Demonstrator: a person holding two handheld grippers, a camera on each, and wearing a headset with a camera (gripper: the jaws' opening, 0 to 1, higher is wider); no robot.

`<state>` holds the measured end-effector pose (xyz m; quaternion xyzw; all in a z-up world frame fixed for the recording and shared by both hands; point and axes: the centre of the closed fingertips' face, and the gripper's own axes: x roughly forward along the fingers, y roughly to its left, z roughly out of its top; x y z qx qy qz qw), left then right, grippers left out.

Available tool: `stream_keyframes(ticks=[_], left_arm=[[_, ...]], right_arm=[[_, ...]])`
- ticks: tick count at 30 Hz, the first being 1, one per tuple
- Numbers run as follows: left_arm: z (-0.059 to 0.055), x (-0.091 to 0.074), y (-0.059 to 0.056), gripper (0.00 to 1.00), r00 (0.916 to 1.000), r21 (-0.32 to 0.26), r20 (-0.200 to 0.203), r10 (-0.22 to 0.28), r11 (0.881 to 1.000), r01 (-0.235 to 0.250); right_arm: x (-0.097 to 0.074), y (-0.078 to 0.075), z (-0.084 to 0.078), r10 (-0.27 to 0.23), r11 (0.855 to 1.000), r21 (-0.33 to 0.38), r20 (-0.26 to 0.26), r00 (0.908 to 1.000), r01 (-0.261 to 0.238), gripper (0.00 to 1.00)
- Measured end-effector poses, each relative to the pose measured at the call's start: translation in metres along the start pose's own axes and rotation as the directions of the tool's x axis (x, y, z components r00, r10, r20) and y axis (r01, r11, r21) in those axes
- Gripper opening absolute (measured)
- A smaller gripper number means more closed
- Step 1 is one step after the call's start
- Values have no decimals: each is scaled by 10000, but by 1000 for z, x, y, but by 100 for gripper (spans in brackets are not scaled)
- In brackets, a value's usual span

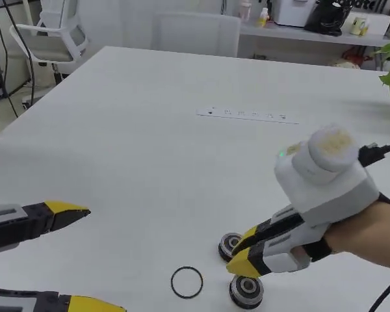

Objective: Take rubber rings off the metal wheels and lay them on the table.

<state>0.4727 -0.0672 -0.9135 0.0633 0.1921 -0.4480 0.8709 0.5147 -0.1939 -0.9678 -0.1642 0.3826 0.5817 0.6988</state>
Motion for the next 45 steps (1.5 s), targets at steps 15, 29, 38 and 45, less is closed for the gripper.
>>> stream_keyframes(ticks=[15,29,38,45], left_arm=[[14,13,-1,82,9979,749,-306,-573,9954,595],[31,25,-6,82,9915,1288,-457,-1217,9836,1266],[32,45,-23,82,9733,2026,-1111,-2009,9542,2201],[41,64,-36,82,9608,2601,-1231,-2484,9262,2728]], right_arm=[[-63,-1,8,-117,9981,614,2233,9747,-21,34],[-62,0,-14,-340,9972,727,2509,9674,162,43],[-49,-4,-20,-425,9988,338,2311,9720,356,46],[-37,-7,-27,-355,9994,13,1862,9819,359,43]])
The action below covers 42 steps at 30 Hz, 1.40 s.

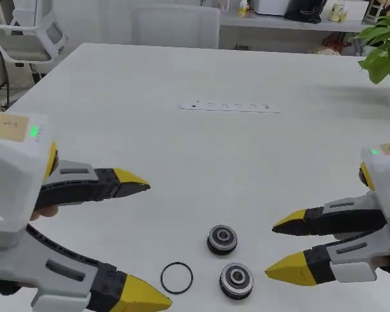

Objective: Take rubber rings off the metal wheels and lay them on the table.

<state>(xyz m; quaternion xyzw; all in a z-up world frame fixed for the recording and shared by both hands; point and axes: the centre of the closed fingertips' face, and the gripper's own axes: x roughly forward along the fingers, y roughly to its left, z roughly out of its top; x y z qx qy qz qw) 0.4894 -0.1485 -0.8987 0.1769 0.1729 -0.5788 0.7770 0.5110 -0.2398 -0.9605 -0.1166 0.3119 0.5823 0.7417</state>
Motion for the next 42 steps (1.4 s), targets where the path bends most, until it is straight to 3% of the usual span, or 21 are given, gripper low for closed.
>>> stream_keyframes(ticks=[5,9,10,13,17,24,28,30,33,42], left_arm=[[8,19,-1,81,9995,480,9,-316,9983,316],[12,39,-2,77,9981,536,151,-597,9968,588],[10,44,-3,75,9977,559,116,-664,9963,656],[-9,60,-6,69,9942,876,-634,-870,9919,924],[-15,74,-12,64,9889,275,-528,-1389,9897,1405],[-30,99,-14,57,9875,83,-452,-1510,9884,1516],[-34,110,-16,46,9867,-165,-411,-1570,9875,1565],[-36,113,-16,42,9862,-338,-488,-1582,9871,1566],[-44,118,-16,34,9853,133,-829,-1491,9885,1507],[-51,122,-12,19,9870,-232,-856,-1363,9906,1348]], right_arm=[[9,1,-8,208,9996,-163,-377,9991,-214,42],[18,3,-17,360,9987,-322,-718,9968,-384,41],[21,4,-21,386,9983,-402,-866,9955,-422,41],[27,4,-29,412,9958,-760,-1167,9923,-503,42],[32,5,-37,348,9937,-1007,-1377,9899,-490,40],[37,4,-43,358,9956,-812,-1374,9899,-473,36],[40,7,-44,454,9952,-801,-1321,9902,-563,34],[42,7,-45,446,9943,-896,-1353,9898,-570,33],[44,8,-46,446,9932,-1003,-1422,9888,-593,31],[46,4,-45,183,9904,-1332,-1350,9907,-364,25]])
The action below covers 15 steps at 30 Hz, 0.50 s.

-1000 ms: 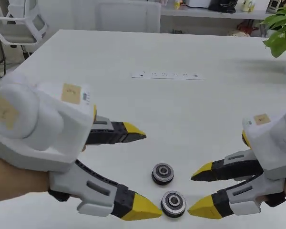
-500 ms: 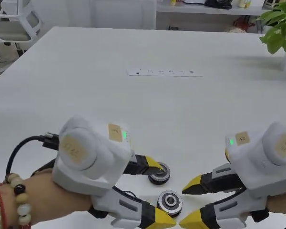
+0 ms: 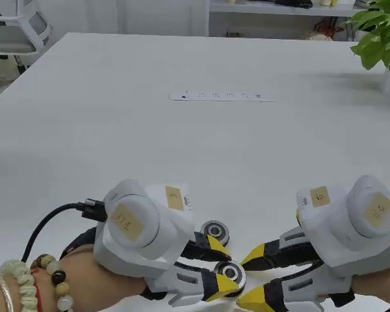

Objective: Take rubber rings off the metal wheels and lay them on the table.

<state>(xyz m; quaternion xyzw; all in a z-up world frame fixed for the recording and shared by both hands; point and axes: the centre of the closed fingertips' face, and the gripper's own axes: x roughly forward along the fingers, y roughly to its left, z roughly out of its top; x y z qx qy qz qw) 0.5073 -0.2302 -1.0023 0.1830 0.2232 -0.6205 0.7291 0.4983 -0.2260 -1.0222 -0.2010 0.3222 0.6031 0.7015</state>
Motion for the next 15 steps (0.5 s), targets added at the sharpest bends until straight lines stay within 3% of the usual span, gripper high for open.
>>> stream_keyframes(ticks=[1,4,10,13,15], left_arm=[[1,-1,0,18,9999,-195,121,33,9998,-31],[2,-1,1,15,9999,98,91,116,9999,-116],[1,1,0,15,9996,72,267,123,9999,-125],[1,0,0,14,9993,59,360,120,9999,-122],[1,1,0,14,9992,55,392,127,9999,-129]], right_arm=[[0,-1,0,-37,10000,-11,3,10000,37,25],[0,-4,0,-124,9998,163,89,9999,123,25],[1,-7,1,-204,9986,493,269,9994,190,24],[2,-3,0,-3,10000,97,143,9999,1,20],[1,-4,1,-132,9999,18,116,9998,131,20]])
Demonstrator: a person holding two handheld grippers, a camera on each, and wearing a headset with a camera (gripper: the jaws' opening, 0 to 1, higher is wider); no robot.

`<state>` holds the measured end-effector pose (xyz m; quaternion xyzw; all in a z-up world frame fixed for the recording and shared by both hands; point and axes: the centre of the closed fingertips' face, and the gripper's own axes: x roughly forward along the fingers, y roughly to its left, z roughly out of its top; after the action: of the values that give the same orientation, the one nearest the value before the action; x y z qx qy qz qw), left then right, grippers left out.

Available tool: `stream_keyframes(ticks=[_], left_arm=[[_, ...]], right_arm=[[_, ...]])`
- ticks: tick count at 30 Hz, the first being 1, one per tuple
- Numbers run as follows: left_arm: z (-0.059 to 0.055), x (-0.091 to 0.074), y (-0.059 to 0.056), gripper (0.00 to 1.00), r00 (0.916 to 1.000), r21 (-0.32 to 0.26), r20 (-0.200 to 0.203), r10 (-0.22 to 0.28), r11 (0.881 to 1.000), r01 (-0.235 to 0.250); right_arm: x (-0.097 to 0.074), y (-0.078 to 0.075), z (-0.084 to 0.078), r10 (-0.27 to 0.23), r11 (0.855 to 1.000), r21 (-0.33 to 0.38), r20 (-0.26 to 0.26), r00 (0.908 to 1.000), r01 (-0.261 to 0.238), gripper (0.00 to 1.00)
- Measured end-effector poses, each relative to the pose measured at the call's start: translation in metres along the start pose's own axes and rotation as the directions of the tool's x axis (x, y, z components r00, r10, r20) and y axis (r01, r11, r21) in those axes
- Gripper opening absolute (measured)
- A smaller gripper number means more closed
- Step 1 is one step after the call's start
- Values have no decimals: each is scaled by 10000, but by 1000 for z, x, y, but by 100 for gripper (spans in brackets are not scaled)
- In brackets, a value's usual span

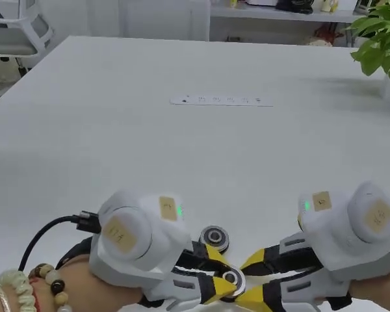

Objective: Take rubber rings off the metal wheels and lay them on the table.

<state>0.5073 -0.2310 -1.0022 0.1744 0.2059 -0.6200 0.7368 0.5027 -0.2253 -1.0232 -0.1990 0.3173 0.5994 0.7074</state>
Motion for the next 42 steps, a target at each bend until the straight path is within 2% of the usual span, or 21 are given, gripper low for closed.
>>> stream_keyframes(ticks=[4,6,8,9,10,15,19,21,24,26,27,29,30,31,32,33,35,36,37,38,42], left_arm=[[0,-1,0,14,10000,45,66,-28,10000,28],[0,-1,0,14,10000,35,96,-18,10000,17],[-1,-1,0,14,9999,54,116,-16,10000,15],[-1,-2,0,14,9999,54,137,0,10000,0],[-1,-2,0,14,9998,70,182,-15,10000,14],[-1,-2,0,14,9998,84,201,21,10000,-23],[-1,-2,0,14,9998,113,180,50,9999,-52],[-1,-2,0,14,9998,144,172,65,9999,-67],[-1,-3,0,14,9998,141,182,67,9999,-69],[-2,-3,0,14,9998,118,210,69,9999,-72],[-2,-3,0,14,9997,115,221,69,9999,-71],[-2,-3,0,14,9996,295,278,81,9995,-89],[-2,-3,0,14,9995,299,306,95,9995,-105],[-2,-3,0,14,9994,272,323,87,9996,-96],[-1,-3,1,14,9994,282,334,89,9996,-98],[-1,-2,1,14,9994,286,329,74,9996,-83],[-2,-2,1,14,9995,284,297,63,9996,-72],[-2,-2,1,14,9995,312,297,60,9995,-70],[-2,-3,0,14,9995,389,309,78,9992,-90],[-2,-3,0,14,9995,393,308,90,9992,-102],[-2,-2,1,14,9995,388,289,90,9992,-101]], right_arm=[[-1,-1,-1,-48,9993,362,-147,9999,53,19],[-2,-1,-1,-87,9995,293,-232,9997,94,17],[-3,-1,-3,-148,9991,397,-354,9993,162,12],[-5,-1,-9,-39,10000,33,-681,9977,42,7],[-5,-2,-7,-196,9995,239,-461,9987,208,1],[-5,-4,-6,-320,9992,217,-517,9981,332,0],[-5,-7,-8,-370,9902,1324,-609,9975,448,0],[-5,-7,-8,-235,9781,2054,-478,9986,329,0],[-9,-10,-6,-140,9506,3102,-29,9999,142,0],[-12,-15,-2,-206,9362,3514,477,9986,26,0],[-14,-14,1,-123,9239,3823,763,9970,-178,0],[-16,-15,2,-73,9217,3864,1042,9945,-338,0],[-17,-14,4,3,9152,3999,1242,9923,-503,0],[-17,-12,9,100,8997,4298,1549,9879,-765,0],[-18,-11,7,161,8868,4549,1459,9892,-816,0],[-18,-12,7,193,8880,4516,1518,9882,-867,0],[-19,-10,8,288,8540,5092,1586,9869,-1067,0],[-19,-10,10,319,8458,5213,1630,9861,-1135,0],[-18,-10,10,302,8533,5097,1626,9862,-1102,0],[-18,-9,10,313,8513,5125,1636,9860,-1121,0],[-18,-7,13,444,8311,5401,1733,9839,-1326,0]])
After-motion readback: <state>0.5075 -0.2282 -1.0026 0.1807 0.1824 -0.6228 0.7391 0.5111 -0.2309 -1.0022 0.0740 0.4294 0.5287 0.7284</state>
